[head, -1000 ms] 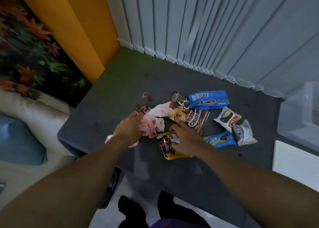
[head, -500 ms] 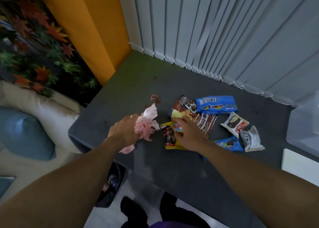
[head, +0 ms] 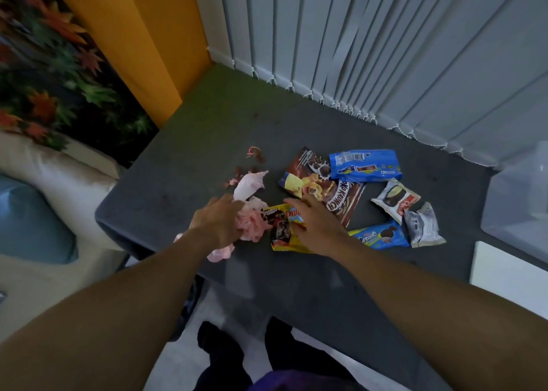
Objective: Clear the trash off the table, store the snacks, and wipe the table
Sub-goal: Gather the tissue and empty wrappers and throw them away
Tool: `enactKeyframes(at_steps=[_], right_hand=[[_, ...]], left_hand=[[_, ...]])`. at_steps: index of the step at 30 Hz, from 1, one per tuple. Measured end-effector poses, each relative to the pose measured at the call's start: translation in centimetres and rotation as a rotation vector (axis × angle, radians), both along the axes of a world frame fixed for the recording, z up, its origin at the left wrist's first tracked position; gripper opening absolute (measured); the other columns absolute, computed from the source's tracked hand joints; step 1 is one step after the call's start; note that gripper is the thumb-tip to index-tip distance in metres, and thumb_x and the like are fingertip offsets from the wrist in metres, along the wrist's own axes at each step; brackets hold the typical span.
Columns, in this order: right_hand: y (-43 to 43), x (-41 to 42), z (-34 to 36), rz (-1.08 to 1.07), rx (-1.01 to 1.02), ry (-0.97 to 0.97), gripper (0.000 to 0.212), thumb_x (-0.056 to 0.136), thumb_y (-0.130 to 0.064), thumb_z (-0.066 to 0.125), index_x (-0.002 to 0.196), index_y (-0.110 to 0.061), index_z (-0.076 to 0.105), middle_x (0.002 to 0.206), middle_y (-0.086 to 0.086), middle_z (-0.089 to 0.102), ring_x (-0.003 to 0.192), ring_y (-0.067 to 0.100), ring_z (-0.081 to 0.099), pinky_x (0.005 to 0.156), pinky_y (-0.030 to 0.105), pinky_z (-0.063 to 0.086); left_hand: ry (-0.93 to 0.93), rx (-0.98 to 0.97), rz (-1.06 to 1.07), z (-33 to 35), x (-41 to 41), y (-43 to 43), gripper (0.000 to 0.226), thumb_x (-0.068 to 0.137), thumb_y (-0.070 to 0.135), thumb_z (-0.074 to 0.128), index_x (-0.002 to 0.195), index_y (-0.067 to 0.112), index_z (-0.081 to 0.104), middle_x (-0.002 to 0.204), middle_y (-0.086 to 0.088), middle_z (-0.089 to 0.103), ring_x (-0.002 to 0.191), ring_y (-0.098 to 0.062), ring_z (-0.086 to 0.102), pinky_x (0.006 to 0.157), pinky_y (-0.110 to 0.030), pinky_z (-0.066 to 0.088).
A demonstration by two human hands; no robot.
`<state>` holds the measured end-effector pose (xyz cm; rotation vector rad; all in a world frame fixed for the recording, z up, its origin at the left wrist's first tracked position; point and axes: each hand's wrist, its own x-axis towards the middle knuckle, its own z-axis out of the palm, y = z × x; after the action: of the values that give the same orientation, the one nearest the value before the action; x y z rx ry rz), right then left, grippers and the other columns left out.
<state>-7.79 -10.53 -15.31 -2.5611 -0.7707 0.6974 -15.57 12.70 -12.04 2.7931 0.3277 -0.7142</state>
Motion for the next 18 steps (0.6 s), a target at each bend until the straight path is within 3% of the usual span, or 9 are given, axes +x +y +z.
enactKeyframes(at_steps=[6, 9, 12, 15, 18], right_hand=[[-0.2, 1.2, 1.6, -0.023, 0.066, -0.054, 0.059, 0.096, -0.030, 0.058, 0.149, -0.034, 0.032, 0.144, -0.001, 0.033, 0.128, 0.023, 0.045, 0.094, 0.039, 0.049], [-0.1, 2.1, 2.6, -0.044, 0.099, -0.094, 0.057, 0.096, -0.030, 0.058, 0.148, -0.032, 0.035, 0.139, -0.002, 0.037, 0.123, 0.022, 0.048, 0.091, 0.038, 0.051], [0.1, 2.7, 3.4, -0.063, 0.146, -0.093, 0.058, 0.095, -0.028, 0.059, 0.148, -0.031, 0.034, 0.137, 0.001, 0.039, 0.122, 0.024, 0.049, 0.093, 0.039, 0.050], [0.1, 3.3, 3.8, -0.080, 0.167, -0.100, 0.059, 0.094, -0.026, 0.061, 0.147, -0.032, 0.035, 0.138, 0.002, 0.040, 0.123, 0.027, 0.051, 0.094, 0.040, 0.049], [-0.1, 3.4, 4.0, -0.081, 0.148, -0.106, 0.060, 0.094, -0.027, 0.061, 0.147, -0.033, 0.035, 0.139, 0.003, 0.040, 0.122, 0.026, 0.051, 0.095, 0.040, 0.050]], left_hand=[[-0.140, -0.061, 0.113, 2.6, 1.1, 0.1, 0.050, 0.083, 0.029, 0.068, 0.130, 0.022, 0.053, 0.130, -0.005, 0.059, 0.114, -0.030, 0.059, 0.091, -0.041, 0.050], [-0.208, -0.148, 0.170, 4.2, 1.8, 0.4, 0.034, 0.083, 0.024, 0.062, 0.116, 0.027, 0.057, 0.113, -0.003, 0.067, 0.101, -0.030, 0.063, 0.084, -0.041, 0.052], [-0.236, -0.136, 0.186, 5.6, 2.9, 0.8, 0.025, 0.085, 0.042, 0.058, 0.107, 0.030, 0.055, 0.103, 0.001, 0.067, 0.092, -0.027, 0.063, 0.079, -0.040, 0.052], [-0.199, -0.102, 0.200, 6.5, 3.6, 0.7, 0.046, 0.078, 0.072, 0.049, 0.099, 0.032, 0.056, 0.094, 0.007, 0.064, 0.085, -0.022, 0.062, 0.073, -0.037, 0.050], [-0.185, -0.105, 0.151, 6.0, 3.6, 0.8, 0.051, 0.079, 0.071, 0.051, 0.104, 0.026, 0.055, 0.101, 0.006, 0.054, 0.091, -0.022, 0.058, 0.075, -0.037, 0.046]])
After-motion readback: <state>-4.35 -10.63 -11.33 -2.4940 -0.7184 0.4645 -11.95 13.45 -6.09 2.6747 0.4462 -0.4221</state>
